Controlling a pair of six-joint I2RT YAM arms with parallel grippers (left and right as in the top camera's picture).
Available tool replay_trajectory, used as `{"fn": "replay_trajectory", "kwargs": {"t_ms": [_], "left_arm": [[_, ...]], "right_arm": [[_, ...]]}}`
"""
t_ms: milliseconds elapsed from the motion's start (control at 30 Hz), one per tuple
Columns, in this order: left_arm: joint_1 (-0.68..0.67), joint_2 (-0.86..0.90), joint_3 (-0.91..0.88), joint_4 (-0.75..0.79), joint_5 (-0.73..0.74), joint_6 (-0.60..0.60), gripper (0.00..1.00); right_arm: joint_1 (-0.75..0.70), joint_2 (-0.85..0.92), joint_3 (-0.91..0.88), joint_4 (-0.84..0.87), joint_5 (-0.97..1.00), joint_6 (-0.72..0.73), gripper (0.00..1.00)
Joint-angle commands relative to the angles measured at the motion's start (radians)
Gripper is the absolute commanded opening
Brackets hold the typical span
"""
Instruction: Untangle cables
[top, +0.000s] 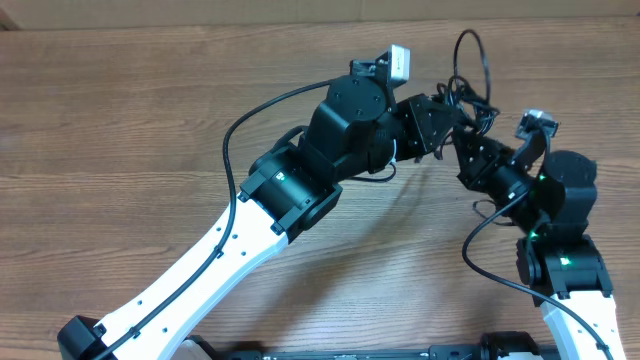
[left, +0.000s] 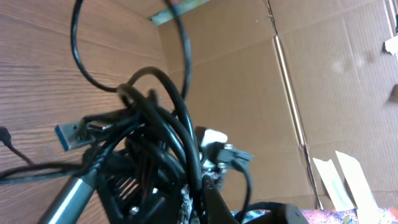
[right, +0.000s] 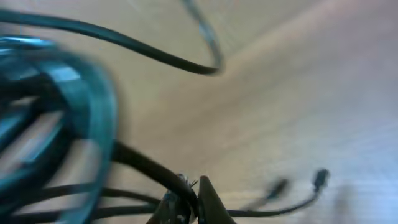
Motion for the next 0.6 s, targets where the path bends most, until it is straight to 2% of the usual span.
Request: {"fn": "replay_trajectory", "kwargs": {"t_ms": [0, 200, 333, 567], "left_arm": [[0.018, -0.011, 0.021, 0.017, -0.014, -0.007, 0.04], [0.052, -0.012, 0.021, 0.028, -0.010, -0.007, 0.04], [0.089, -0.016, 0.021, 0.028, 0.020, -0.007, 0.04], [0.244, -0.035, 0.021, 0.028, 0.203, -0.006, 0.04]], "right_arm": [[-0.002, 0.000, 0.014, -0.107, 0.136, -0.005, 0.04], [-0.002, 0.000, 0.014, -0.278, 0.243, -0.005, 0.04], [-0.002, 0.000, 0.014, -0.321, 0.269, -0.005, 0.04], [-0.002, 0.000, 0.014, -0.369, 0.277, 0.002, 0.04]]}}
